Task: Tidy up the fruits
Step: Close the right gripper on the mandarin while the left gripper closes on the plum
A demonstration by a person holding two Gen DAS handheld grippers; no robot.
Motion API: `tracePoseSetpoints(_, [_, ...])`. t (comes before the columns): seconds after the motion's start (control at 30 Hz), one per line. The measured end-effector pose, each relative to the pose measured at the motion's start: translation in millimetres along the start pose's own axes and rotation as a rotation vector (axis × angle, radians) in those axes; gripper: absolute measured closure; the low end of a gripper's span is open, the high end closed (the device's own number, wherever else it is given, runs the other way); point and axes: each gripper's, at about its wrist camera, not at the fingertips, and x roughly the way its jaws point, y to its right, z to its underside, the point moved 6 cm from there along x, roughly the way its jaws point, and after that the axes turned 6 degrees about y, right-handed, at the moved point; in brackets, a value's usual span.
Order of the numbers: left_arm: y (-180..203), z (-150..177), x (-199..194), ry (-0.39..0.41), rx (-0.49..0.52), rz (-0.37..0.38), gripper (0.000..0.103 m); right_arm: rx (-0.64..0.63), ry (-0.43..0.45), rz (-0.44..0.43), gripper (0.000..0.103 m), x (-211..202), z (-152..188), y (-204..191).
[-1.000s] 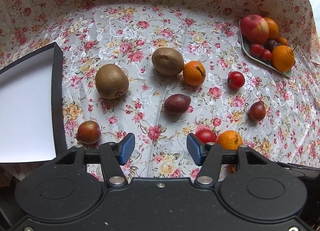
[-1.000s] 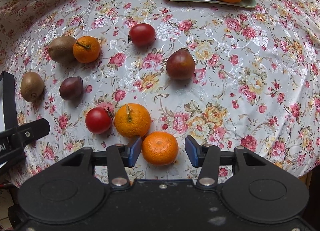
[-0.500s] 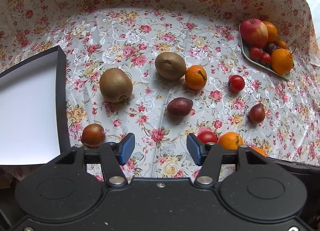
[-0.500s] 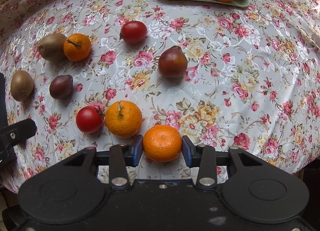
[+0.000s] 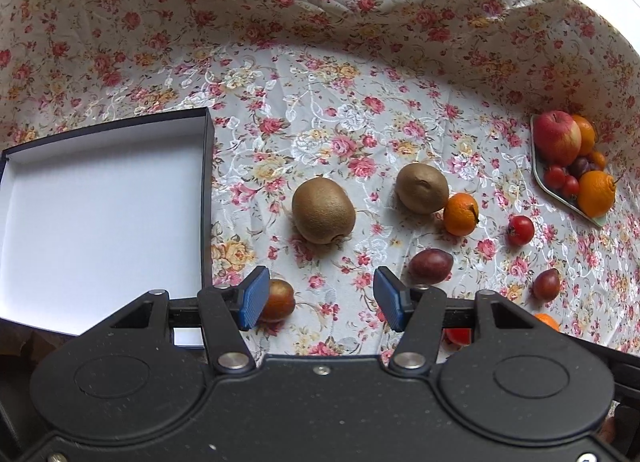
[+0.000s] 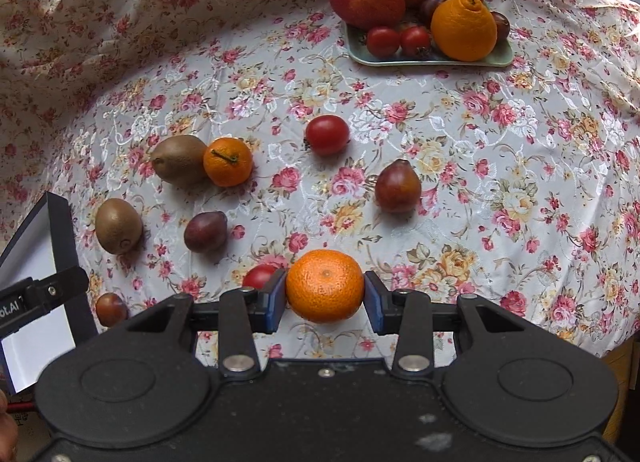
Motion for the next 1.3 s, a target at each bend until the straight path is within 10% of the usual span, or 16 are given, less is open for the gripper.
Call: tracePoseSetpoints(1.3, [-14.6, 27.6, 80.5, -0.078, -0.026, -0.156, 0.045, -0.048, 0.003, -0.083, 0.062, -13.4, 9.8, -37.1])
